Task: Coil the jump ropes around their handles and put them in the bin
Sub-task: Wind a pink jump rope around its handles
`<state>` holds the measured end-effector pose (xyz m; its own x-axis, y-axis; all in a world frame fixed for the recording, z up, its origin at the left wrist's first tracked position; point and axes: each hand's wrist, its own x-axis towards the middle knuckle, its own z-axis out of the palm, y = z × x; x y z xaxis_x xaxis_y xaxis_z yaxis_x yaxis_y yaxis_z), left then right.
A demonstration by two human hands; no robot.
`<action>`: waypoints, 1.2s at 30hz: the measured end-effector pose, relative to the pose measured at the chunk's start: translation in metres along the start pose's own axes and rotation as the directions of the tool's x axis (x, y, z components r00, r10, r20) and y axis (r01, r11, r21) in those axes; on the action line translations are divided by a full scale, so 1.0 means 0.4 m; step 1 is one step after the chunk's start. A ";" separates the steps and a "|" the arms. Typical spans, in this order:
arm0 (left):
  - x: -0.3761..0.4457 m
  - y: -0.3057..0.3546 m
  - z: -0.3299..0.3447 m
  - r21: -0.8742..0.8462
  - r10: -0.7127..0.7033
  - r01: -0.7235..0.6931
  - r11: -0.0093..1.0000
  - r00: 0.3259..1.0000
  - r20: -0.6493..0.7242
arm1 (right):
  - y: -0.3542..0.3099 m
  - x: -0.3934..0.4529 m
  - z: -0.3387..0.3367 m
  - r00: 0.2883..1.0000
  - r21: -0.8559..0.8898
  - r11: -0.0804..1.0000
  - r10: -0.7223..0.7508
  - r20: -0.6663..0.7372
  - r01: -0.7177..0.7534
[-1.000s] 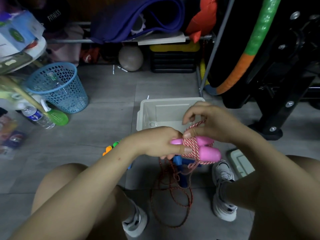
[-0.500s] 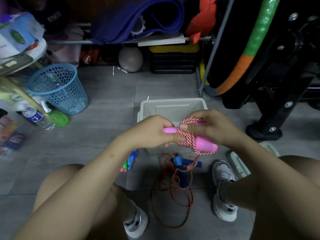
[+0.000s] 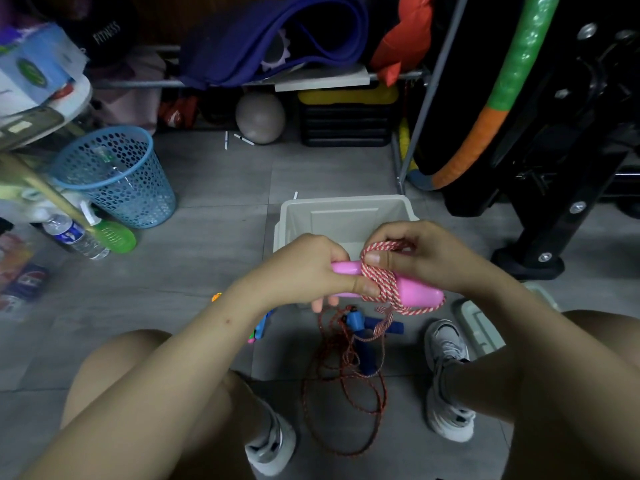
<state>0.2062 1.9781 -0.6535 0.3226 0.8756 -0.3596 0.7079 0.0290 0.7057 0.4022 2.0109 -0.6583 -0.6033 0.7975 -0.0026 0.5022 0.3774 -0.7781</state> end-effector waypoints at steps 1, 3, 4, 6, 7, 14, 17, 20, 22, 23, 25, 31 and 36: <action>0.000 0.000 0.001 0.009 -0.002 0.002 1.000 1.000 -0.003 | -0.002 0.000 0.001 1.000 -0.040 0.999 0.022 0.011 -0.022; -0.002 0.002 0.000 0.025 -0.009 0.008 1.000 1.000 0.013 | -0.007 -0.001 0.002 0.999 -0.089 0.995 0.041 0.016 -0.039; -0.002 0.004 -0.003 0.027 -0.012 0.011 1.000 1.000 0.019 | -0.008 0.000 0.002 1.000 -0.103 0.994 0.029 0.006 -0.028; 0.001 0.005 -0.011 0.029 -0.018 0.017 0.999 1.000 0.021 | -0.009 0.002 0.002 1.000 -0.146 0.989 -0.007 -0.025 0.004; 0.004 0.005 -0.014 0.032 -0.019 0.018 0.999 1.000 0.024 | -0.009 0.003 0.001 0.999 -0.169 0.985 -0.021 -0.037 0.014; 0.022 0.007 0.003 -0.124 0.003 0.006 0.992 0.998 0.066 | -0.012 -0.001 -0.011 0.991 -0.281 0.958 -0.090 -0.098 0.059; 0.021 0.008 -0.004 -0.121 0.019 -0.014 0.993 0.999 0.038 | -0.006 0.007 -0.009 0.995 -0.187 0.982 -0.038 -0.095 0.020; 0.019 0.002 -0.006 -0.143 0.022 -0.020 0.990 1.000 0.014 | -0.014 0.013 -0.002 0.994 -0.130 0.992 -0.015 -0.105 0.001; 0.019 0.000 -0.004 -0.143 0.023 -0.022 0.990 1.000 0.006 | -0.022 0.014 -0.001 0.996 -0.106 0.994 -0.011 -0.087 0.002; 0.020 0.001 -0.005 -0.135 0.024 -0.022 0.991 1.000 0.010 | -0.024 0.013 0.001 0.997 -0.080 0.997 -0.006 -0.072 0.000; 0.020 0.003 -0.011 -0.125 0.024 -0.020 0.992 0.999 0.029 | -0.022 0.013 0.006 0.998 -0.010 1.000 0.004 -0.063 -0.005; 0.013 0.010 -0.020 -0.141 0.004 0.010 0.990 0.995 0.097 | -0.021 0.008 0.009 0.997 0.010 1.000 -0.017 -0.069 0.018; 0.014 0.011 -0.008 -0.125 -0.006 0.016 0.992 0.997 0.083 | -0.005 0.007 -0.003 1.000 -0.053 0.999 -0.004 0.031 0.006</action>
<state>0.2091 1.9848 -0.6506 0.3696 0.8322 -0.4134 0.6293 0.1032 0.7703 0.4003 2.0130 -0.6559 -0.6245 0.7808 -0.0187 0.5306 0.4066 -0.7437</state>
